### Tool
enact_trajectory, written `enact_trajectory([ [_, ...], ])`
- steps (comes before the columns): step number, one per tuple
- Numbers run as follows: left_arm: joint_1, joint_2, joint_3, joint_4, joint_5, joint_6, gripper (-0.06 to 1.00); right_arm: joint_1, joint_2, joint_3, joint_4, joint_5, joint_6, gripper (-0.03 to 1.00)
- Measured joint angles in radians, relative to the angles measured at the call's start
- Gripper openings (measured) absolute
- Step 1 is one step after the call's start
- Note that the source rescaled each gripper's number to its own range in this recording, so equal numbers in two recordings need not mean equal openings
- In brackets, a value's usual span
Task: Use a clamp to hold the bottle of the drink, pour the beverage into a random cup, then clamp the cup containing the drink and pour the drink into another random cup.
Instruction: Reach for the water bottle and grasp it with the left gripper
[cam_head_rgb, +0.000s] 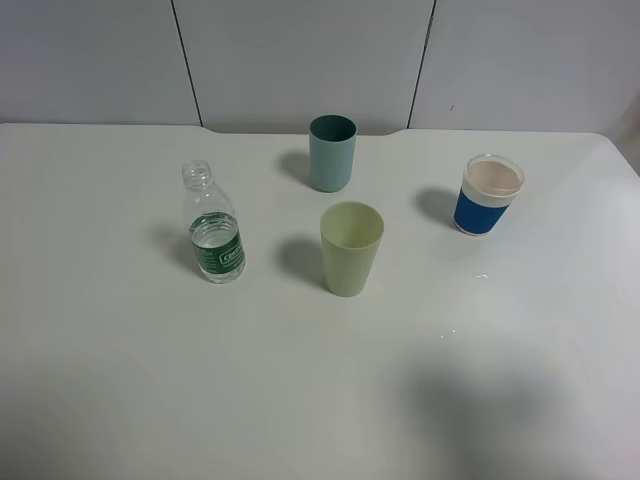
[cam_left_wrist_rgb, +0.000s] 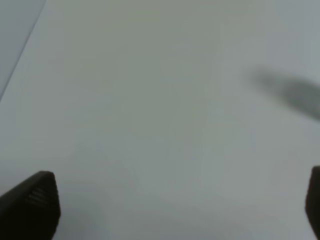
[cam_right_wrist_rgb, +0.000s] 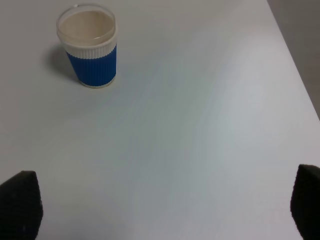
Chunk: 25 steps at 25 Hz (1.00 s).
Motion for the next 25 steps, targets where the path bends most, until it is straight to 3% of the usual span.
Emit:
enact_trajectory([
  [23,0.0,0.0,0.0,0.005,-0.001,0.015,1.0,0.0,0.0,0.0,0.0,0.0,0.0,1.0],
  [25,0.0,0.083,-0.023,-0.011,-0.03,0.028,1.0,0.0,0.0,0.0,0.0,0.0,0.0,1.0],
])
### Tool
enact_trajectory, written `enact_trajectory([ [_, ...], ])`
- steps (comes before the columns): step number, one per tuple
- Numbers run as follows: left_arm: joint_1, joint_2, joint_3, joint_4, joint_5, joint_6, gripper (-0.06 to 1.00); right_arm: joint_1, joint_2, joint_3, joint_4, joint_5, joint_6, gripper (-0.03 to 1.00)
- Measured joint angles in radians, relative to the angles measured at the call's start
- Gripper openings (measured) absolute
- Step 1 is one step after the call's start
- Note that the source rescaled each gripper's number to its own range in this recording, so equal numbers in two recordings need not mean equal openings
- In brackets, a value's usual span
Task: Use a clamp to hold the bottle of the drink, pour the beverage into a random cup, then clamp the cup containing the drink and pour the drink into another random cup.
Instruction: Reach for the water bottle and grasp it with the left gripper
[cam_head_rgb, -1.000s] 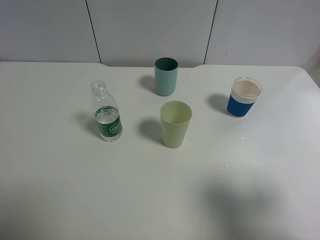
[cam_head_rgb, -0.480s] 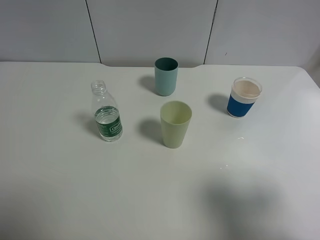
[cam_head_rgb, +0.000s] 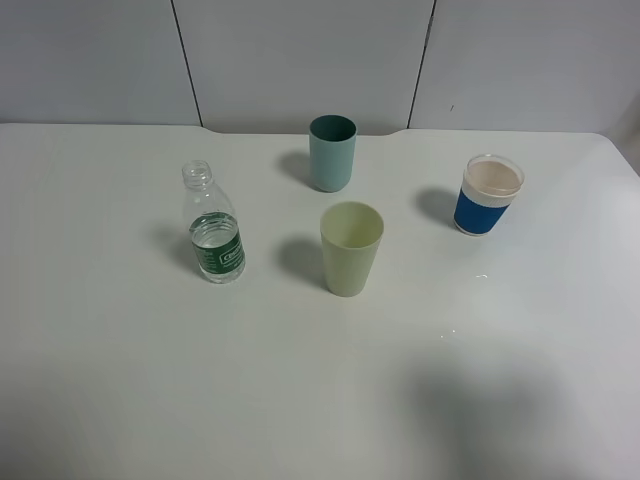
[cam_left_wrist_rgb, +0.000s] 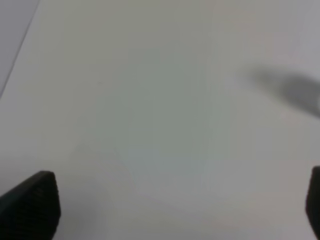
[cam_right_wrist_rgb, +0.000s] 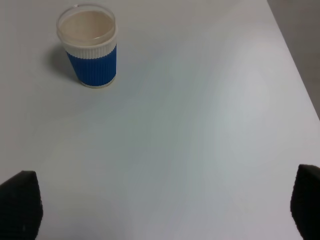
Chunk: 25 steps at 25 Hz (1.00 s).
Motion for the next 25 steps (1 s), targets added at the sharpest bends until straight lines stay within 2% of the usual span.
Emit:
enact_trajectory([
  [4,0.0,0.098,-0.024,-0.004,-0.026,0.04,1.0,0.0,0.0,0.0,0.0,0.0,0.0,1.0],
  [8,0.0,0.305,-0.049,-0.024,-0.045,0.134,1.0,0.0,0.0,0.0,0.0,0.0,0.0,1.0],
  [12,0.0,0.376,-0.051,-0.046,-0.046,0.166,1.0,0.0,0.0,0.0,0.0,0.0,0.0,1.0],
  [15,0.0,0.482,-0.051,-0.087,-0.047,0.232,1.0,0.0,0.0,0.0,0.0,0.0,0.0,1.0],
  [16,0.0,0.564,-0.051,-0.128,-0.049,0.284,1.0,0.0,0.0,0.0,0.0,0.0,0.0,1.0],
  [21,0.0,0.648,-0.051,-0.169,-0.061,0.336,1.0,0.0,0.0,0.0,0.0,0.0,0.0,1.0],
  [25,-0.021,0.725,-0.046,-0.19,-0.119,0.347,1.0,0.0,0.0,0.0,0.0,0.0,0.0,1.0],
])
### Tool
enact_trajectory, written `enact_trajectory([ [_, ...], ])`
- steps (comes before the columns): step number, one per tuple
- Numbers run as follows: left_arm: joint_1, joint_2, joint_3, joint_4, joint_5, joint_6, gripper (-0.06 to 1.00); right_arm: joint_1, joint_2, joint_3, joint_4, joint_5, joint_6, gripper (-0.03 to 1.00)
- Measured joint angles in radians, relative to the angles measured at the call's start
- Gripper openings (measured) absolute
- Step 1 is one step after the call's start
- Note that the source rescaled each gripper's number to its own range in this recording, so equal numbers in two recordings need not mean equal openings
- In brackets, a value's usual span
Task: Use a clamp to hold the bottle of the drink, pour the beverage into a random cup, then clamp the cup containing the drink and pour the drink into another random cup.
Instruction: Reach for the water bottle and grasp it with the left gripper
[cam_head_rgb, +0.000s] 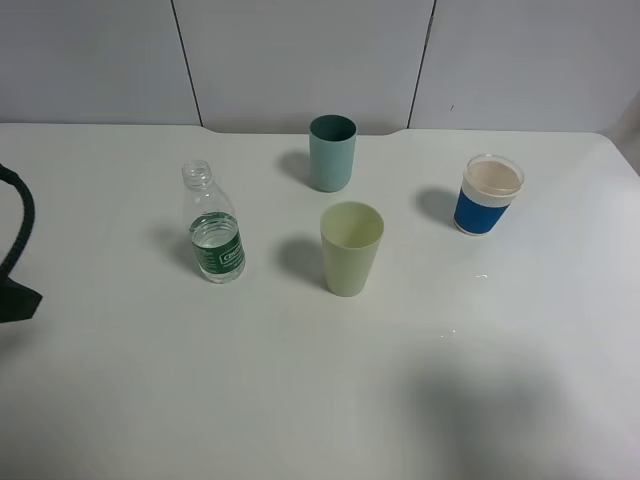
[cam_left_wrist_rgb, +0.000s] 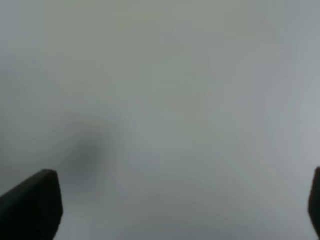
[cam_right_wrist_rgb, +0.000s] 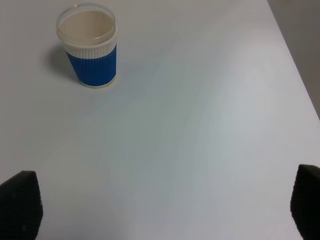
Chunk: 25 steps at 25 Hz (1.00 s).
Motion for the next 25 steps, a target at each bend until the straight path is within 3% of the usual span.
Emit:
enact_trajectory([
  [10,-0.183,0.16,0.098,-0.046,-0.195,-0.02,1.0,0.0,0.0,0.0,0.0,0.0,0.0,1.0],
  [11,-0.212,0.18,0.116,-0.049,-0.245,-0.034,1.0,0.0,0.0,0.0,0.0,0.0,0.0,1.0],
  [12,-0.277,0.225,0.153,-0.05,-0.379,-0.064,1.0,0.0,0.0,0.0,0.0,0.0,0.0,1.0],
  [14,-0.32,0.249,0.191,-0.051,-0.457,-0.078,1.0,0.0,0.0,0.0,0.0,0.0,0.0,1.0],
  [16,-0.393,0.294,0.262,-0.052,-0.64,-0.119,1.0,0.0,0.0,0.0,0.0,0.0,0.0,1.0],
  [17,-0.393,0.294,0.262,-0.052,-0.64,-0.119,1.0,0.0,0.0,0.0,0.0,0.0,0.0,1.0],
  [20,-0.469,0.356,0.328,-0.052,-0.885,-0.171,1.0,0.0,0.0,0.0,0.0,0.0,0.0,1.0],
  [21,-0.469,0.356,0.328,-0.052,-0.885,-0.171,1.0,0.0,0.0,0.0,0.0,0.0,0.0,1.0],
  [25,-0.516,0.428,0.36,-0.052,-1.096,-0.183,1.0,0.0,0.0,0.0,0.0,0.0,0.0,1.0],
])
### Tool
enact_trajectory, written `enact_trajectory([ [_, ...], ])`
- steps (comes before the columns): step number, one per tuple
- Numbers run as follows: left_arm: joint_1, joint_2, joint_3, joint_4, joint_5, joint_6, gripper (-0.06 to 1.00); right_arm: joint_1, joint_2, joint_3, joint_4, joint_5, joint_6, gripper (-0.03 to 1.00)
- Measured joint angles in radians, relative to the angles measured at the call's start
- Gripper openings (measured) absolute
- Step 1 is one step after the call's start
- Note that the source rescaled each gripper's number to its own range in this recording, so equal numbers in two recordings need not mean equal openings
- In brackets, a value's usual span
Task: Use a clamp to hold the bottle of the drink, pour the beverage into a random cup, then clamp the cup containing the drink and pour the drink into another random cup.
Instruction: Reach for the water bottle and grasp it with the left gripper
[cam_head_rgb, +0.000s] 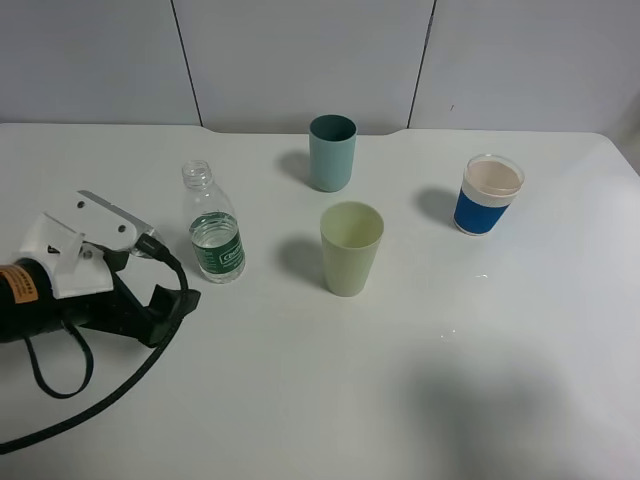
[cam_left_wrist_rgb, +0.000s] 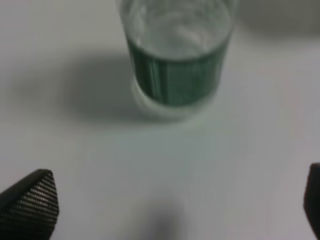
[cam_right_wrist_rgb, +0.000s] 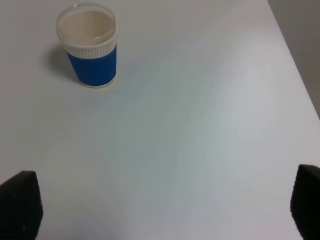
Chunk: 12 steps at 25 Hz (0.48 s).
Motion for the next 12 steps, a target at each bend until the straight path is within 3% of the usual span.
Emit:
enact_trajectory([
  [1,-0.016,0.058,0.007,0.001,-0.098,-0.002,1.0,0.0,0.0,0.0,0.0,0.0,0.0,1.0],
  [2,-0.022,0.139,0.026,0.016,-0.285,-0.013,1.0,0.0,0.0,0.0,0.0,0.0,0.0,1.0],
  [7,-0.023,0.215,0.038,0.04,-0.423,-0.045,1.0,0.0,0.0,0.0,0.0,0.0,0.0,1.0],
  [9,-0.023,0.36,0.062,0.097,-0.703,-0.127,1.0,0.0,0.0,0.0,0.0,0.0,0.0,1.0],
  [11,-0.023,0.429,0.07,0.115,-0.822,-0.148,1.0,0.0,0.0,0.0,0.0,0.0,0.0,1.0],
  [12,-0.023,0.429,0.07,0.115,-0.822,-0.148,1.0,0.0,0.0,0.0,0.0,0.0,0.0,1.0],
])
